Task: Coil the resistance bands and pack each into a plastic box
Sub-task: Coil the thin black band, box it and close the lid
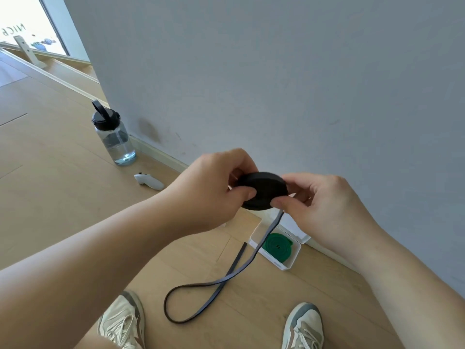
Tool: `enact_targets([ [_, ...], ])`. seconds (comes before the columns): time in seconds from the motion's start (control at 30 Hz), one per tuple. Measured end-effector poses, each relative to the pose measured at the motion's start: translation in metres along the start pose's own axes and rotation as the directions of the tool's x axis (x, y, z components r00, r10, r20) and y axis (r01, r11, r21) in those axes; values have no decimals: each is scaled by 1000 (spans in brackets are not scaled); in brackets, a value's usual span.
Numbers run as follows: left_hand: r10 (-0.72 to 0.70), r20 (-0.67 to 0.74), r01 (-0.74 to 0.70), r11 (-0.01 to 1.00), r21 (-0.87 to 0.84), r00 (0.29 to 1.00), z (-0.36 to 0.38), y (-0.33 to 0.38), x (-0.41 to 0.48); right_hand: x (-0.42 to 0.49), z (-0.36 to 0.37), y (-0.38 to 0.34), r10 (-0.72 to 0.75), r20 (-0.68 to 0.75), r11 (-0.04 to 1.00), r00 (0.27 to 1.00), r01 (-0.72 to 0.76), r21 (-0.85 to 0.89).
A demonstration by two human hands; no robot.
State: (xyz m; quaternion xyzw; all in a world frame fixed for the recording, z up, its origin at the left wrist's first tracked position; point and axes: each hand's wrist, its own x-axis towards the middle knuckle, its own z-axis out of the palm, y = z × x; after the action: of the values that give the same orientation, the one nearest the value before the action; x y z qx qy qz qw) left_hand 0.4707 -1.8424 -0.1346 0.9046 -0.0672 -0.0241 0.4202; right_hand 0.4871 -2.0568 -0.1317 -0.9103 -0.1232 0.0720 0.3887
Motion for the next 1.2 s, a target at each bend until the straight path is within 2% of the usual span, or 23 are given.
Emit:
enact_targets([
  [0.13, -94, 70, 110, 952, -285, 993, -2, -1, 0, 0, -5, 1, 70, 13, 965, 997, -71, 252],
  [0.2, -122, 113, 155, 921, -359, 986, 0, -2, -2, 0, -8, -1, 69, 0, 957, 998, -66, 284],
  [0.23, -116, 109, 144, 940, -309, 987, 3, -4, -2, 1, -9, 0, 56, -2, 970, 998, -54, 239],
  [0.33, 43, 25, -44, 998, 45, 999, 9, -5, -3, -1, -2, 1, -42, 20, 998, 999, 43, -42],
  [0.4, 158, 21, -159, 983, 93, 987, 10, 0, -3, -1, 3, -2, -149, 14, 970, 989, 149, -191],
  [0.47, 166, 20, -167, 981, 100, 986, 10, 1, -2, -1, 4, 1, -140, -18, 983, 990, 137, -124],
  [0.53, 53, -4, -53, 999, 9, 999, 6, 1, 0, 1, 0, 5, -30, -2, 999, 1000, 30, 36],
  [0.6, -61, -14, 57, 980, -191, 998, 2, 2, 1, 2, -4, 8, 20, 40, 991, 999, -25, 132],
  [0.67, -138, 49, 145, 890, -432, 989, -1, 5, 1, 2, -5, 7, 69, 52, 976, 996, -78, 203],
  [0.73, -179, 113, 212, 802, -559, 977, -1, 7, 1, 2, -6, 8, 95, 44, 972, 994, -102, 211],
  [0.77, -185, 129, 225, 814, -536, 974, 1, 5, 0, 2, -6, 8, 88, 44, 979, 995, -94, 180],
  [0.8, -175, 126, 213, 880, -424, 976, 3, 1, 1, 1, -7, 7, 74, 45, 988, 996, -79, 135],
  [0.87, -105, 84, 113, 989, -95, 991, 6, -5, 0, 0, -6, 6, 37, 55, 999, 998, -39, 29],
  [0.93, 20, 5, -20, 999, 46, 1000, 7, -4, -1, 0, -2, 6, -16, 74, 994, 997, 24, -103],
  [0.97, 76, -9, -75, 996, 55, 997, 6, -3, -1, 0, 0, 6, -34, 88, 988, 996, 47, -145],
  [1.03, 127, 8, -127, 989, 75, 992, 3, 0, -1, 0, 2, 6, -26, 103, 992, 994, 38, -122],
  [1.1, 47, 13, -48, 998, 34, 999, 0, -1, 0, 1, -1, 6, 21, 106, 1000, 994, -21, -9],
  [1.2, -79, 18, 81, 978, -192, 997, -2, -1, 1, 2, -5, 6, 71, 142, 987, 987, -90, 132],
])
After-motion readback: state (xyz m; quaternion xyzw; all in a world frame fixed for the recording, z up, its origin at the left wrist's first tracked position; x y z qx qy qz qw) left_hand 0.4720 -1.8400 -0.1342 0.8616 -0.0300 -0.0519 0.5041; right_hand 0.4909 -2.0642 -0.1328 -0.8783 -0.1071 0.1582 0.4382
